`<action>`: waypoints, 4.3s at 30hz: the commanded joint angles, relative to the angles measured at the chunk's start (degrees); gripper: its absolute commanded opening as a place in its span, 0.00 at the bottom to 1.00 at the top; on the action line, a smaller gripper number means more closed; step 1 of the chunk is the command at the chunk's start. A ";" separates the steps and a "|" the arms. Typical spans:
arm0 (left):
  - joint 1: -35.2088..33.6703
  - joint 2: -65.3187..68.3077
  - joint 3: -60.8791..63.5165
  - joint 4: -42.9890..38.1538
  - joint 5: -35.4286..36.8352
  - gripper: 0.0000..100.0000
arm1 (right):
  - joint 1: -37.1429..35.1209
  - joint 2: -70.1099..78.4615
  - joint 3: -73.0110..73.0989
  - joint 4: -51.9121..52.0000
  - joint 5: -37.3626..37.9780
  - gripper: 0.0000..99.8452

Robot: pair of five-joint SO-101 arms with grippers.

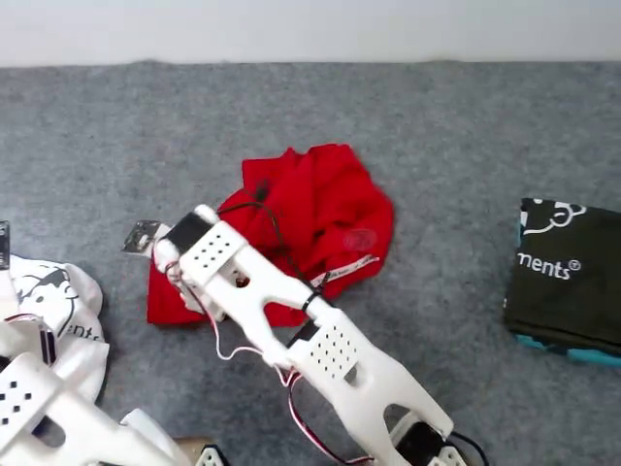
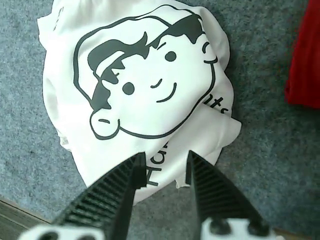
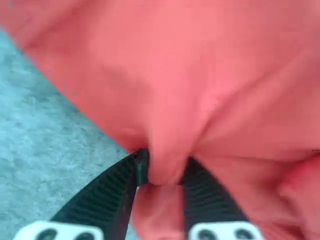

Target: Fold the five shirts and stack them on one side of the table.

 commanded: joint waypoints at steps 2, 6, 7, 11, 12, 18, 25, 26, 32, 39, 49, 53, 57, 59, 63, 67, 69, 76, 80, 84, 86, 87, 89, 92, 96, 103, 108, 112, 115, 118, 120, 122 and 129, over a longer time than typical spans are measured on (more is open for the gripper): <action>-0.44 -1.05 -0.66 -0.09 -0.26 0.14 | 1.45 -1.63 4.48 2.51 1.85 0.01; -0.44 -1.05 -3.38 0.00 -0.26 0.14 | 5.41 -8.84 14.59 2.51 2.02 0.01; -0.44 -1.05 -4.00 0.00 -0.26 0.14 | 6.46 -11.03 18.20 2.51 2.29 0.01; -0.09 -1.05 -5.14 0.00 -0.26 0.14 | 10.86 -20.62 34.37 2.15 6.68 0.01; -0.09 -1.05 -5.14 0.00 -0.35 0.14 | 12.18 -22.90 37.98 1.98 7.38 0.01; -0.09 -1.05 -5.14 0.26 -0.35 0.14 | 24.31 -35.30 54.68 -1.71 13.27 0.01; -0.09 -1.05 -5.14 0.26 -0.35 0.14 | 31.43 -45.85 65.05 -4.53 18.20 0.02; -0.09 -1.05 -5.05 0.26 -0.35 0.14 | 31.34 -47.60 65.41 -4.18 18.02 0.03; -0.09 -1.05 -4.79 0.26 -0.35 0.14 | 30.73 -59.74 65.67 -1.63 13.98 0.24; -0.26 -1.05 -4.70 0.35 -0.35 0.14 | 28.70 -71.34 71.03 2.33 12.92 0.24; -0.26 -1.05 -4.70 0.44 -0.35 0.14 | 14.99 -80.57 93.54 -3.21 11.87 0.24; -0.18 -1.05 -4.70 1.23 -0.35 0.14 | 12.70 -79.52 95.21 -12.44 9.14 0.24; -0.18 -1.05 -4.70 1.58 -0.44 0.14 | 11.21 -75.21 95.30 -16.04 8.88 0.24; -0.26 -1.05 -4.70 1.49 -0.44 0.14 | 10.86 -72.04 95.30 -15.96 8.79 0.24; -0.09 -1.05 -4.70 1.23 -0.53 0.14 | 10.77 -66.33 95.30 -16.48 8.79 0.24; -0.09 -1.05 -4.70 1.14 -0.53 0.14 | 7.96 -63.60 95.21 -16.66 8.62 0.24; -0.18 -1.05 -4.70 1.14 -0.53 0.14 | 6.73 -63.60 95.21 -16.22 7.12 0.24; -0.35 -1.05 -4.97 1.41 -0.53 0.14 | 6.29 -64.40 94.68 -13.85 6.68 0.24; -0.35 -1.05 -4.79 1.49 -0.53 0.14 | 6.29 -71.16 91.08 -8.66 6.77 0.24; -0.35 -1.05 -4.79 1.23 -0.53 0.14 | 5.93 -78.73 89.32 -4.26 6.77 0.24; -0.18 -1.05 -4.70 1.23 -0.53 0.14 | 4.62 -80.31 89.41 -1.89 6.77 0.24; -0.09 -0.97 -4.70 1.23 -0.53 0.14 | 3.74 -80.40 89.41 -1.01 6.77 0.24; -0.09 -0.97 -4.70 1.14 -0.53 0.14 | 1.71 -79.78 89.58 -0.40 6.42 0.24; -0.09 -0.97 -4.70 1.14 -0.53 0.14 | 0.40 -78.02 90.81 -2.59 6.33 0.24; -0.09 -0.97 -4.70 1.14 -0.53 0.14 | 0.31 -74.15 93.01 -7.78 6.68 0.24; -0.09 -0.97 -4.70 1.23 -0.53 0.14 | 0.31 -66.51 93.27 -11.65 6.68 0.24; -0.09 -0.97 -4.70 1.23 -0.53 0.14 | 0.31 -64.66 93.36 -12.44 6.68 0.24; -0.09 -0.97 -4.70 1.23 -0.53 0.14 | -1.80 -65.10 92.22 -9.80 6.51 0.24; -0.09 -0.97 -4.62 1.14 -0.53 0.14 | -5.58 -66.95 91.69 -8.13 6.33 0.24; -0.09 -0.97 -3.74 1.14 -0.53 0.14 | -6.37 -67.91 91.78 -8.48 6.33 0.24; -0.09 -0.97 -2.77 1.14 -0.53 0.14 | -6.29 -67.65 91.96 -9.27 6.33 0.24; -0.26 -0.97 -2.15 1.14 -0.53 0.14 | -6.20 -66.86 91.96 -9.71 6.33 0.24; -0.18 -0.97 -2.33 1.05 -0.53 0.14 | 0.66 -62.29 91.96 -13.58 8.00 0.24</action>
